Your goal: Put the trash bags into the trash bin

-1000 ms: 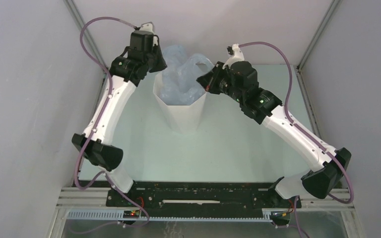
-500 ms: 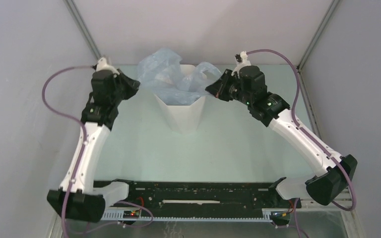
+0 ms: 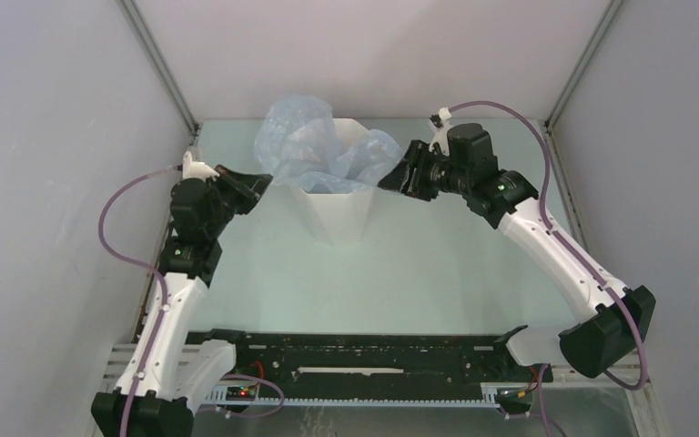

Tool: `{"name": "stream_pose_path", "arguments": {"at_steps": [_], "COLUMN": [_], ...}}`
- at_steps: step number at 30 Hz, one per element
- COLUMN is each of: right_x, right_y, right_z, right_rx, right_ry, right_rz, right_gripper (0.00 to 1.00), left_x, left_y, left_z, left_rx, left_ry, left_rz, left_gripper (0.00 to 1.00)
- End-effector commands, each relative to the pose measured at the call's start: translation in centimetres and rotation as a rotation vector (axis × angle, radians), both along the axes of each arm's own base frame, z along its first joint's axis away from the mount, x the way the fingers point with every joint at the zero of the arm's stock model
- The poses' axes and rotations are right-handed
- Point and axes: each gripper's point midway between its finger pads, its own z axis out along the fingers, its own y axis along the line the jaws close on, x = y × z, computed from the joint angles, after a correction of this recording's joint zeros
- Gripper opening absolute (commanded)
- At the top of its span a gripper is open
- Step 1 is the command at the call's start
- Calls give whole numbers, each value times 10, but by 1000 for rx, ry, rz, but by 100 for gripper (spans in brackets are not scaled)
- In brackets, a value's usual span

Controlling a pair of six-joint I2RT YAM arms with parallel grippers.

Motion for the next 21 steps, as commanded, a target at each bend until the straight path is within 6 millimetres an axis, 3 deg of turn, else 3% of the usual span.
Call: {"name": "stream_pose_path", "arguments": {"at_steps": [1, 3, 6, 10, 15, 21], "right_x": [-22, -24, -27, -20, -4, 29], "right_y": [-1, 0, 3, -4, -22, -16], "right_z": [6, 10, 16, 12, -19, -39], "right_rx": [23, 49, 88, 54, -62, -73], "right_ry": [6, 15, 26, -20, -8, -25], "right_rz": [80, 83, 110, 120, 96, 77], "right_gripper": [55, 52, 30, 13, 10, 17], "left_x": [-12, -15, -19, -29, -32, 8], "left_y": [-5, -5, 2, 18, 20, 4], "left_z": [13, 12, 12, 5, -23, -41], "left_rx": [-30, -25, 12, 106, 131, 84], "left_ry": [-40, -29, -24, 41, 110, 152], "left_rz": [-38, -38, -13, 33, 36, -34], "left_gripper": [0, 0, 0, 0, 0, 0]}}
